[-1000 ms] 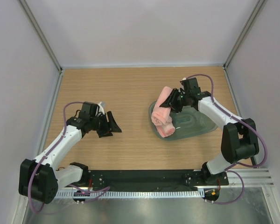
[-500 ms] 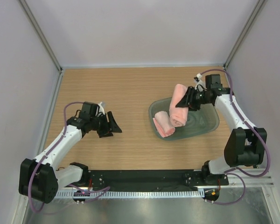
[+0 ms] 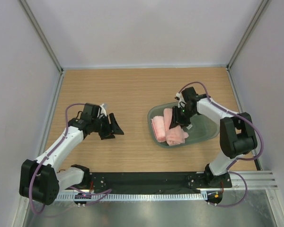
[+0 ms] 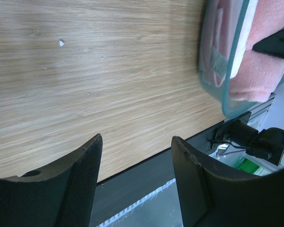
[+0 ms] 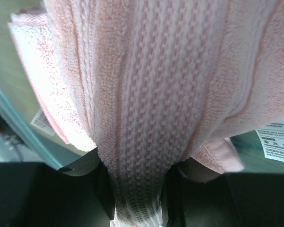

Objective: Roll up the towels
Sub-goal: Place the rolled towel into the container

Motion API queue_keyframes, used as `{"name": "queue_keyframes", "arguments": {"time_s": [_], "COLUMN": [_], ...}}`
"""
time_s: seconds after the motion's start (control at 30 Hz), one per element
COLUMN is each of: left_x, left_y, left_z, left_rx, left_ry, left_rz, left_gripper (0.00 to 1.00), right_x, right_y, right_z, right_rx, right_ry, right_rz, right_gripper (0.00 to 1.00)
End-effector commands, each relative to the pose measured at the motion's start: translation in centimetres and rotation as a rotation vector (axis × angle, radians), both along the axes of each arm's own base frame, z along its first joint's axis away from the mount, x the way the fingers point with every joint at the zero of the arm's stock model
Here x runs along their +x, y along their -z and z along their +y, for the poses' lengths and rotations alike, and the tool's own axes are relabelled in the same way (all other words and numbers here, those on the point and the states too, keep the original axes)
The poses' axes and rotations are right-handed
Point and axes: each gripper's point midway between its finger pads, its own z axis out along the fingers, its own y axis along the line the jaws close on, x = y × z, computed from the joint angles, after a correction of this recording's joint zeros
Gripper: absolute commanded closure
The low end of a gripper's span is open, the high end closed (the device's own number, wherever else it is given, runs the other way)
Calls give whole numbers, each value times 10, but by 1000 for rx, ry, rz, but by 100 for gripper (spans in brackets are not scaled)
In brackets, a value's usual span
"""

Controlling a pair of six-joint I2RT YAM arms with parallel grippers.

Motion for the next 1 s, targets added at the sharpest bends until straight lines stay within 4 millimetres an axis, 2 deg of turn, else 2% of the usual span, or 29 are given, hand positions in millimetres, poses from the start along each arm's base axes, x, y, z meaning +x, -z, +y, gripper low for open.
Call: {"name": "queue_keyframes", "arguments": {"time_s": [0.0, 0.03, 0.07, 0.13, 0.17, 0.27, 0.47, 0.53, 0.57, 0.6, 0.63, 0.67, 0.83, 0.87, 0.9, 0.93, 0.97], "left_x": [4, 4, 4, 5, 5, 5, 6, 6, 6, 6, 6, 6, 5, 5, 5, 5, 5], "left_y": [-6, -6, -6, -6, -5, -5, -3, -3, -2, -1, -1, -1, -2, -2, -2, -1, 0], "left_z": [-1, -1, -1, 0, 0, 1, 2, 2, 2, 2, 2, 2, 1, 1, 1, 1, 1], "left_rx": [0, 2, 4, 7, 9, 16, 22, 23, 23, 24, 26, 25, 24, 21, 21, 23, 24], "left_ry": [11, 12, 9, 6, 5, 1, -2, -2, -1, 0, -1, 0, 5, 5, 5, 3, 3], "left_rz": [-35, -36, -34, -38, -36, -35, -33, -29, -26, -24, -22, -22, -23, -23, -25, -26, -23], "left_gripper": [39, 39, 39, 39, 39, 39, 39, 39, 39, 39, 39, 39, 39, 39, 39, 39, 39], "right_x": [-4, -5, 9, 15, 24, 32, 25, 15, 25, 19, 12, 19, 15, 4, -1, 12, -8], "right_y": [-11, -13, -22, -40, -49, -72, -88, -79, -85, -83, -67, -63, -24, -5, 6, 22, 37], "right_z": [50, 59, 69, 86, 94, 106, 101, 94, 94, 92, 83, 82, 77, 72, 67, 56, 48], "right_rx": [254, 310, 382, 498, 544, 651, 699, 747, 804, 859, 887, 942, 893, 810, 745, 607, 512], "right_ry": [-32, -23, -26, 4, -11, 7, -44, -43, -42, -48, -1, 31, 97, 71, 74, 121, 129], "right_rz": [4, 9, -51, -37, -87, -109, -173, -151, -211, -188, -144, -135, -98, -85, -67, -102, -11], "right_gripper": [99, 99, 99, 99, 99, 99, 99, 99, 99, 99, 99, 99, 99, 99, 99, 99, 99]}}
